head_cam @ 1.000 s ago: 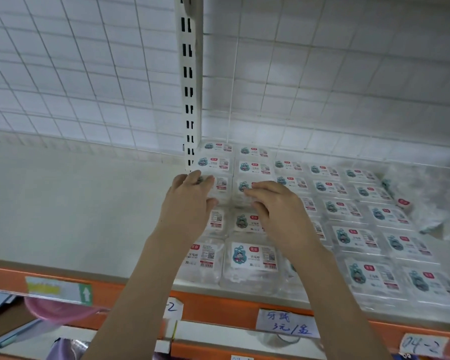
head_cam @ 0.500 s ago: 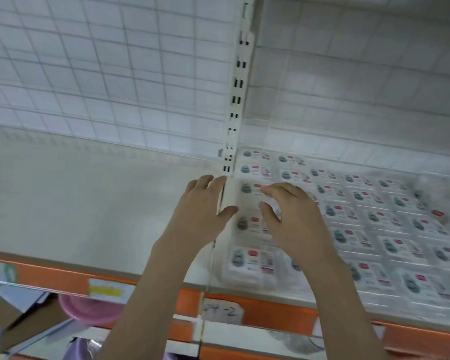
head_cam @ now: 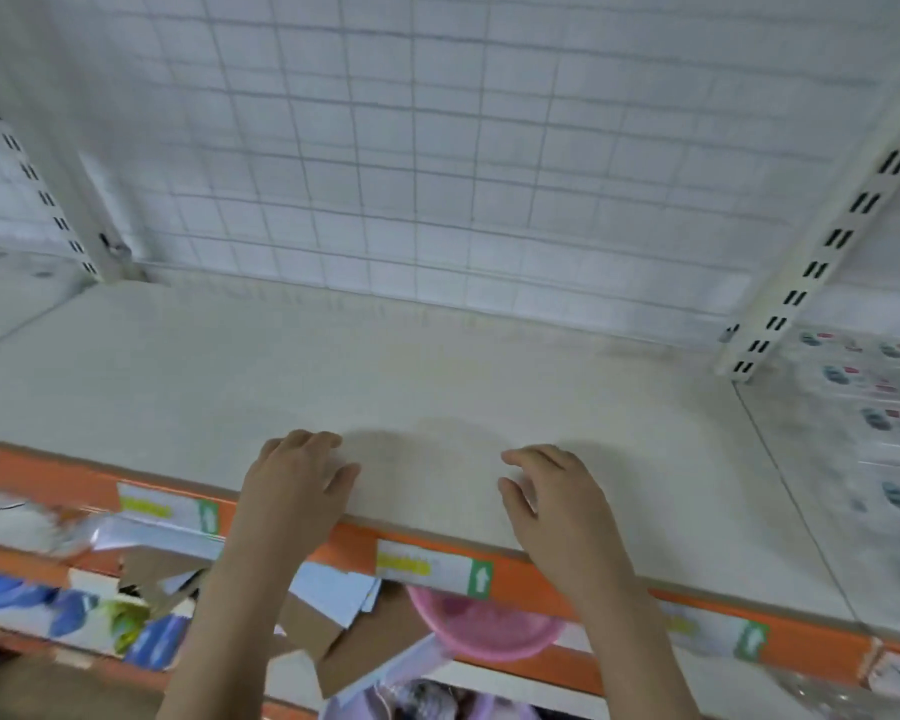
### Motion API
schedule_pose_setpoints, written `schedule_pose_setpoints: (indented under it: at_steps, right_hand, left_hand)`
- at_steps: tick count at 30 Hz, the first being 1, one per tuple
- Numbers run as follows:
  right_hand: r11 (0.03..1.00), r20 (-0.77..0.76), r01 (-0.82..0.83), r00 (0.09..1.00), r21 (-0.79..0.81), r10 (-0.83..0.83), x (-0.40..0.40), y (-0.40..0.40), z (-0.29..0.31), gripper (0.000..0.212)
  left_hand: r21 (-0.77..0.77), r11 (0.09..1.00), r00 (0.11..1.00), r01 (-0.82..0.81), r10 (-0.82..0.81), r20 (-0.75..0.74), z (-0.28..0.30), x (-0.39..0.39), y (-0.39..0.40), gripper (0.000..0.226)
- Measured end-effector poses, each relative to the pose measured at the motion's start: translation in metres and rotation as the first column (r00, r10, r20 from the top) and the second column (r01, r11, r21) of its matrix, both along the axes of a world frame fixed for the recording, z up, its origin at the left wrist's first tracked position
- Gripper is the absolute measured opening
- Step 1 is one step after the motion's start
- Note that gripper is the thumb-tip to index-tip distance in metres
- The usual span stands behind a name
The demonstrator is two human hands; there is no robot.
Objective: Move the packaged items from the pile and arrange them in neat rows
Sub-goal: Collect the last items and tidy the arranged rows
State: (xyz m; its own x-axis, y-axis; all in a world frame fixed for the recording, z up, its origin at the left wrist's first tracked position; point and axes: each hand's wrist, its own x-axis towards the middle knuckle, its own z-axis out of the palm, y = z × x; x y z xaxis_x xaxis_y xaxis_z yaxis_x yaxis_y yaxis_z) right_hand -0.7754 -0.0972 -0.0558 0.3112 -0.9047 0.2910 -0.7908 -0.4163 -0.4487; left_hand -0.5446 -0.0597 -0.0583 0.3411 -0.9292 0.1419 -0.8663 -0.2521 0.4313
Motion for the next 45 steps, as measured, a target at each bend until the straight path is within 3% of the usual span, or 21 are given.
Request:
schedule_pose_setpoints:
  at_steps: [12, 20, 27, 33, 38, 45]
  right_hand:
    - [0.994, -0.009, -0.09, 0.996, 0.061, 0.091, 0.109, -0.023, -0.008, 0.031]
    - [0.986, -0.052, -0.153, 0.986, 0.063, 0.156, 0.228, -0.032, -0.005, 0.031]
    - [0.99, -0.08, -0.121, 0.989, 0.075, 0.127, 0.383, -0.027, -0.001, 0.034]
    - [0.982, -0.203, -0.174, 0.961, 0.078, 0.187, 0.519, -0.041, 0.008, 0.045]
    - [0.978, -0.308, -0.203, 0.928, 0.055, 0.21, 0.618, -0.083, 0.014, 0.052]
    - [0.984, -0.414, -0.046, 0.903, 0.172, 0.115, 0.697, -0.124, 0.0, 0.05]
  left_hand:
    - [-0.129, 0.987, 0.995, -0.096, 0.091, -0.046, -0.006, 0.099, 0.012, 0.031]
    - [-0.171, 0.967, 0.982, -0.187, 0.179, -0.061, -0.007, 0.222, 0.01, 0.03]
    - [-0.118, 0.982, 0.988, -0.149, 0.154, 0.026, -0.002, 0.401, 0.004, 0.03]
    - [-0.052, 0.997, 0.994, -0.064, 0.068, 0.091, 0.011, 0.525, -0.016, 0.035]
    - [-0.05, 0.997, 0.995, -0.058, 0.062, 0.072, 0.014, 0.576, -0.025, 0.04]
    - [0.004, 1.0, 0.999, -0.016, 0.016, 0.036, 0.004, 0.605, -0.029, 0.041]
